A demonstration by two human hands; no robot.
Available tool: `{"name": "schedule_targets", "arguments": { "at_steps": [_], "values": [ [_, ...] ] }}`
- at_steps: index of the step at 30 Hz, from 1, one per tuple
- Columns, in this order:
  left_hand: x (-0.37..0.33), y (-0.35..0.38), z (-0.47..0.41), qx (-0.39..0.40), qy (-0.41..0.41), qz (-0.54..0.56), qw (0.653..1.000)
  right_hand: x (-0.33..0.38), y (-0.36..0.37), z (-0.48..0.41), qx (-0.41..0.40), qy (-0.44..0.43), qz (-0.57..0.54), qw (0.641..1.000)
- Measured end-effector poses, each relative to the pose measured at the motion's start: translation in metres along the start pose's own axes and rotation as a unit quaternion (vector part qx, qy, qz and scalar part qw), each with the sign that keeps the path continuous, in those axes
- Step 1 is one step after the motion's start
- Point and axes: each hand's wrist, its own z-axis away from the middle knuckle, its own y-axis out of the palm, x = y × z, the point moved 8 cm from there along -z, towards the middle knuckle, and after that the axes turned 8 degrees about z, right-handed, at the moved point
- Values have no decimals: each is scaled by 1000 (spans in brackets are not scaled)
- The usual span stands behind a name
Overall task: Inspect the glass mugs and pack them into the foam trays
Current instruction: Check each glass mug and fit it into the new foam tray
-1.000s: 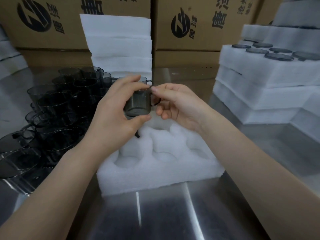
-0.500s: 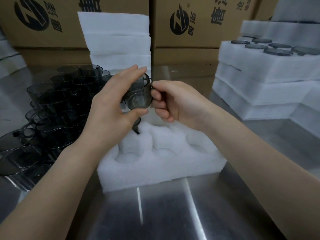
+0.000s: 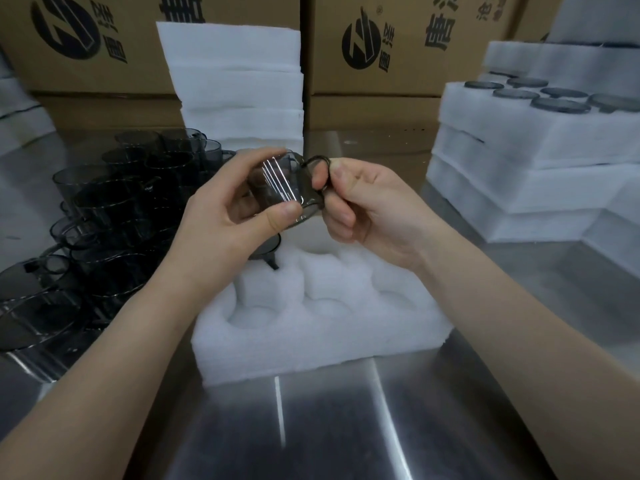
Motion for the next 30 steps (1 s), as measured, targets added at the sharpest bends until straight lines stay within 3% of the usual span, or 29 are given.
{"name": "schedule_targets", "arguments": {
  "at_steps": [7,11,16,30],
  "values": [
    [0,2,1,18,26,-110,993,-8,-8,-1,-77,59,63,993],
    [-6,9,1,38,63,-173,982,-7,-11,0,-130,48,107,984],
    [-9,3,1,2,60,-183,981,10,-13,7,-190,-52,173,965],
    [-8,0,2,-20,44,-143,988,16,-10,11,-215,-103,277,931]
  ]
}}
